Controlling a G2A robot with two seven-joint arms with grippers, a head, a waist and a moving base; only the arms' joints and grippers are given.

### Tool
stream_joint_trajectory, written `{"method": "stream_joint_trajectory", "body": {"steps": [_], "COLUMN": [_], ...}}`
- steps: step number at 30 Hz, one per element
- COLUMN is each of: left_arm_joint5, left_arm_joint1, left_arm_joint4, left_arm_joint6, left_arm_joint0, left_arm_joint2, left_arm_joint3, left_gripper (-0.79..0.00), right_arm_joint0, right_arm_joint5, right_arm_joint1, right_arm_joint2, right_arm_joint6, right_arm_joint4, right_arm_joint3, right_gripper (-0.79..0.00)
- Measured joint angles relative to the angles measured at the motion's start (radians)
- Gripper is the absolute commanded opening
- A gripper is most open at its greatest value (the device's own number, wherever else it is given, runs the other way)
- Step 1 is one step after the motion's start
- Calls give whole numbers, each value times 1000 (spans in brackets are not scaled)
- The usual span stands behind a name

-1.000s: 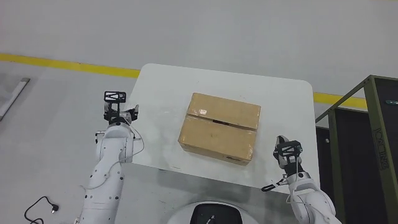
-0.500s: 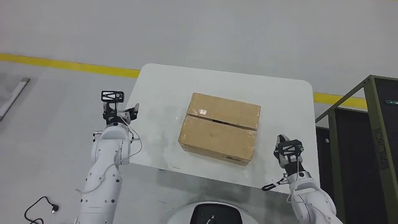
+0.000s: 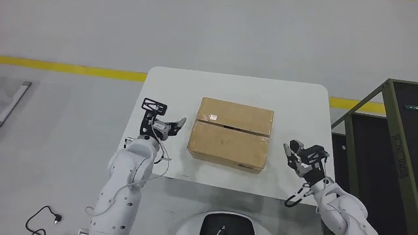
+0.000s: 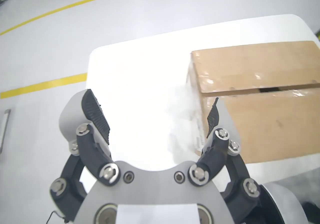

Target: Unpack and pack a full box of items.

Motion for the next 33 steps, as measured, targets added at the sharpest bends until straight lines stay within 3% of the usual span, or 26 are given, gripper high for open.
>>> {"method": "stream_joint_trajectory", "body": {"steps": [2, 10, 17, 21, 22, 23, 25, 26, 28, 31, 33], "left_arm_joint5": [-69, -205, -212, -212, -212, -212, -205, -197, -174, -159, -154], "left_arm_joint1": [5, 13, 15, 15, 15, 15, 14, 13, 8, 7, 9], "left_arm_joint4": [9, -27, -6, -6, -6, -6, -19, -43, -142, -236, -246], "left_arm_joint6": [-5, -14, -17, -17, -17, -17, -11, -12, -49, -103, -114], "left_arm_joint0": [1, -11, -14, -14, -14, -14, -9, -5, -7, -24, -29], "left_arm_joint2": [11, 57, 65, 65, 65, 65, 68, 71, 75, 75, 74], "left_arm_joint3": [-7, -13, -16, -16, -16, -16, -12, -5, 12, 16, 15], "left_gripper": [0, 0, 0, 0, 0, 0, 0, 0, 0, 0, 0], "right_arm_joint0": [1, -4, -10, -9, -8, -7, 3, 9, 30, 64, 82], "right_arm_joint5": [-33, -4, 100, 101, 83, 68, 26, 9, -18, -33, -43], "right_arm_joint1": [4, 6, 4, 1, 0, -1, -1, 0, 0, 0, -1], "right_arm_joint2": [1, -7, -7, -19, -22, -23, -25, -28, -38, -60, -77], "right_arm_joint6": [-1, -5, -11, -35, -45, -49, -49, -43, -19, 6, 19], "right_arm_joint4": [-18, -35, -47, -7, 23, 49, 102, 118, 136, 137, 150], "right_arm_joint3": [-1, 4, -5, -9, -7, -5, 1, 6, 15, 25, 32], "right_gripper": [0, 0, 0, 0, -12, -135, -256, -397, -520, -489, -388]}}
